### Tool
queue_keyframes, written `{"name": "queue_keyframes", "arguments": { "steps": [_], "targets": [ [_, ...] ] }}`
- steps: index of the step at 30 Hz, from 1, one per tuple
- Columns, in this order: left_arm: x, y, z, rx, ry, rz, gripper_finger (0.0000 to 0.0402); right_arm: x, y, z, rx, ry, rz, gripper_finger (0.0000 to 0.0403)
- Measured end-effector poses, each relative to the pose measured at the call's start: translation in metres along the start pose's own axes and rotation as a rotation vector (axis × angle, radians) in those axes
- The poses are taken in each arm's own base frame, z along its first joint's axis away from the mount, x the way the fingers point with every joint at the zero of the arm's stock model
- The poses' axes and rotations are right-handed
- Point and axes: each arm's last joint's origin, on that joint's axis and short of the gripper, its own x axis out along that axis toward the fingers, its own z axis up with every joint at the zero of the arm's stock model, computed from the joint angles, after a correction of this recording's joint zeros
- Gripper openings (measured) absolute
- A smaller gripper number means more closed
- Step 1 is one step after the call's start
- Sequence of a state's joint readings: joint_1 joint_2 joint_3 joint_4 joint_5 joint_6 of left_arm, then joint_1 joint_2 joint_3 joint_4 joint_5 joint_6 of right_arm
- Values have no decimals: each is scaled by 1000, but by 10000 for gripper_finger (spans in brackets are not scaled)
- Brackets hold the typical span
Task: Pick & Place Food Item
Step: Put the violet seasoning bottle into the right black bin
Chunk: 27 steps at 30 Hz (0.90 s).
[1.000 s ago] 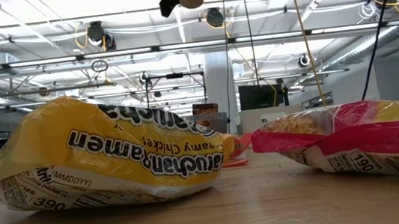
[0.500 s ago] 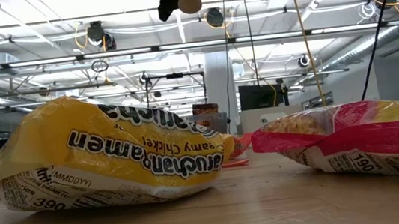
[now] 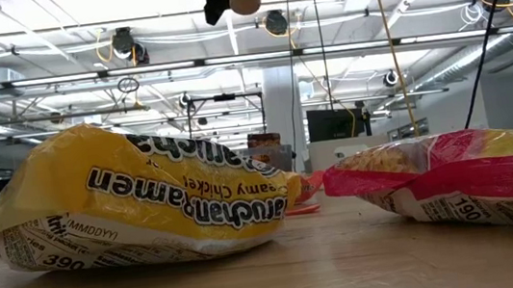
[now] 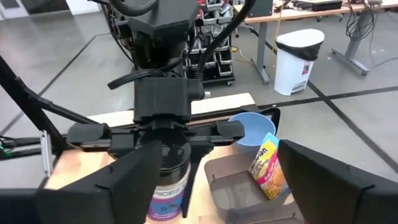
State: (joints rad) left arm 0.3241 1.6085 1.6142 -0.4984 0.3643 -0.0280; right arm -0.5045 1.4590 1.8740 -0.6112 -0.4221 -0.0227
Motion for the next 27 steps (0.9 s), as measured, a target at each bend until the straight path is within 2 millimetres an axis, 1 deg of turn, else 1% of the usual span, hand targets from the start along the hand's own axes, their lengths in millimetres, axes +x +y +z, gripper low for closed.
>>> {"name": "queue_keyframes", "arguments": {
  "steps": [6,9,12,19,23,25,27],
  "targets": [
    [0,0,0,3,0,0,182,0,0,0,-39,-2,-2,345],
    [0,1,0,3,0,1,182,0,0,-2,-24,17,-2,357],
    [0,2,0,8,-1,4,182,0,1,-5,-29,45,4,359],
    [-2,7,0,-1,-4,17,182,4,11,-5,-35,52,39,355],
    [-2,6,0,7,1,17,182,5,12,-3,-47,33,48,355],
    [-2,6,-1,6,9,16,182,13,10,-6,-31,50,78,355],
    [-2,6,-2,2,20,16,182,20,8,-10,21,73,108,354]
  ]
}}
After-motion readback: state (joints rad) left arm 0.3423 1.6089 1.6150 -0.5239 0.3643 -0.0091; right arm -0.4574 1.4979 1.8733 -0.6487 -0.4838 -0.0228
